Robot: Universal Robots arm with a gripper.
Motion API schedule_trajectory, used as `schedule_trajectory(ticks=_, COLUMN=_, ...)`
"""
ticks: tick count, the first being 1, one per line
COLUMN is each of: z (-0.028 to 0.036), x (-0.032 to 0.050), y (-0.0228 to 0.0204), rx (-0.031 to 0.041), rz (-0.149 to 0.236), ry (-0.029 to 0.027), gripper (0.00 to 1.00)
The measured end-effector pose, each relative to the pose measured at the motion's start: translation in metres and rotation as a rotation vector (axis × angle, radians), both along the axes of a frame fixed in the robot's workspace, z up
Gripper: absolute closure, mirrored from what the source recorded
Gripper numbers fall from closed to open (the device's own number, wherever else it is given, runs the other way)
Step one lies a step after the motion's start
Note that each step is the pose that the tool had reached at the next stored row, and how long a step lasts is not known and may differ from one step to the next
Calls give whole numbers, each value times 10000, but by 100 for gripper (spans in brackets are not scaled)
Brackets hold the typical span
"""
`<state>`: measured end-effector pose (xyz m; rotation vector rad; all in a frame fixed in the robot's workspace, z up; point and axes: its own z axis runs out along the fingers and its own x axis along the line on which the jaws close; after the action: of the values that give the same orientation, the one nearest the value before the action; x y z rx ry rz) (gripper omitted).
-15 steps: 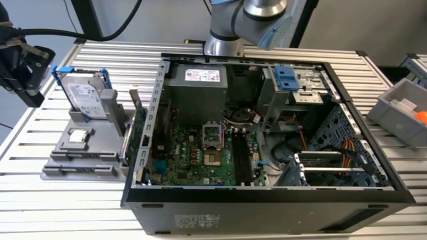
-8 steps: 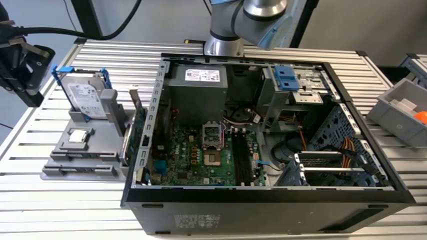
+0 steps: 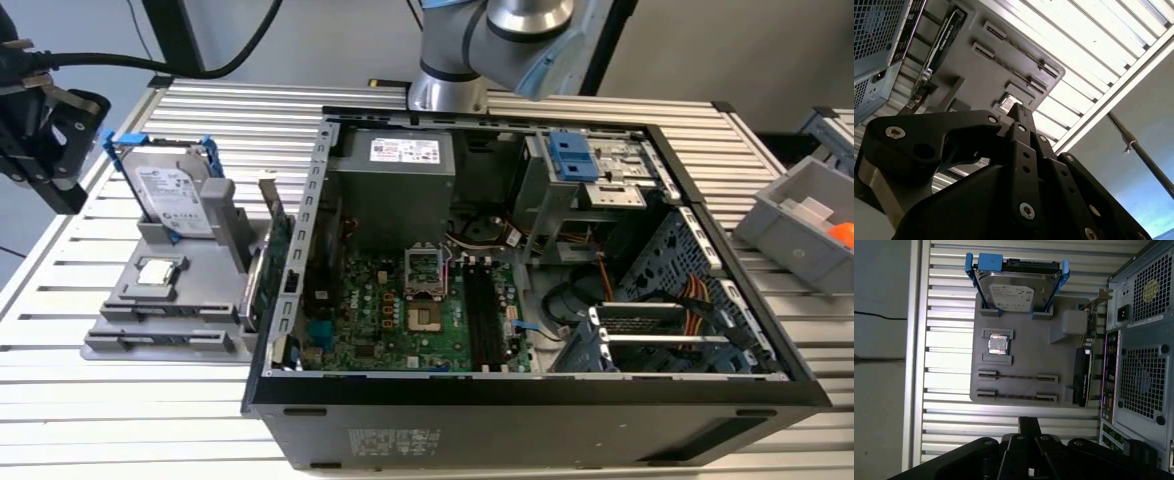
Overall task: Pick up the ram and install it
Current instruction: 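Pick up the ram and move it above insertion slot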
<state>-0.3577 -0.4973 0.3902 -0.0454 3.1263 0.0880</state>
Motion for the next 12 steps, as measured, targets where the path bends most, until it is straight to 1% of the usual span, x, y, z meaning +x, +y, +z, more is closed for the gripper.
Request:
schedule_trajectory(ticks=4, z=0, x=-2, y=1, rx=0, rz=79, ry=0, gripper=100)
schedule_trajectory(ticks=7, z=1, x=-5, y=0, rx=0, rz=332, ry=0, gripper=100)
schedule_trajectory(ticks=12, z=-1, x=-5, y=0, rx=1, rz=879, ry=-1, gripper=100)
